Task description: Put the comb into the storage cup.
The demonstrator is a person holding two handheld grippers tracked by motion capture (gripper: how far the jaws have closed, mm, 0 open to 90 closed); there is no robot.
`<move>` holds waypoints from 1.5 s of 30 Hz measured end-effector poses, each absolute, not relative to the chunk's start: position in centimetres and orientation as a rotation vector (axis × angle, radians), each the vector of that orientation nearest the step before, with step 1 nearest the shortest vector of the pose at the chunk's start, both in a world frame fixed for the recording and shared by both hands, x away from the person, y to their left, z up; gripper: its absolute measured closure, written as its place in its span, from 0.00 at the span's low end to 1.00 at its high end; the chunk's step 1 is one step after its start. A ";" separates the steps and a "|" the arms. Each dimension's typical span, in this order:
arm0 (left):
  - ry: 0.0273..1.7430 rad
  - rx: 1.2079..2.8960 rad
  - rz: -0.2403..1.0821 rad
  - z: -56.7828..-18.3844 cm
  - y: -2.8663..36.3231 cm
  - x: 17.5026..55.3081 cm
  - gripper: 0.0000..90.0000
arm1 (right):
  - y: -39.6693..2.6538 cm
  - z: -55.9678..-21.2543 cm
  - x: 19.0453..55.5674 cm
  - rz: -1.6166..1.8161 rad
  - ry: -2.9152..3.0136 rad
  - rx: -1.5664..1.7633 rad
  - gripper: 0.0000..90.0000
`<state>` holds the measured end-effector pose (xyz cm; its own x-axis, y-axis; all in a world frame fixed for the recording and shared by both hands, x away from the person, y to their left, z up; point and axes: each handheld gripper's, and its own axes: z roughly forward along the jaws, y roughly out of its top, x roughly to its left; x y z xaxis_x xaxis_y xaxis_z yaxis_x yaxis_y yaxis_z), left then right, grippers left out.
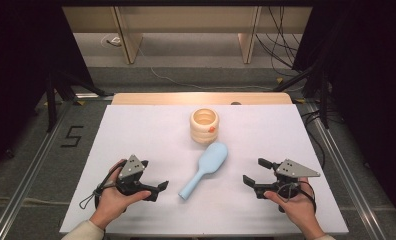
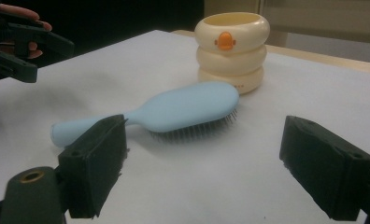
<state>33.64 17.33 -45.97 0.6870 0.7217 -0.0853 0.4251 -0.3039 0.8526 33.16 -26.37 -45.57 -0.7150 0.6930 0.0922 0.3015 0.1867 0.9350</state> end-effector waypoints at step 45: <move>0.889 1.946 0.402 -46.1 17.4 34.1 0.01 | -13.0 -44.2 37.3 1.458 2.544 0.694 1.00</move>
<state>34.05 17.38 -46.11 0.6848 0.7247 -0.0769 0.4213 -0.3077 0.8531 37.25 -12.98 -44.22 -0.8862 0.4490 0.1141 0.3254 0.4278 0.8433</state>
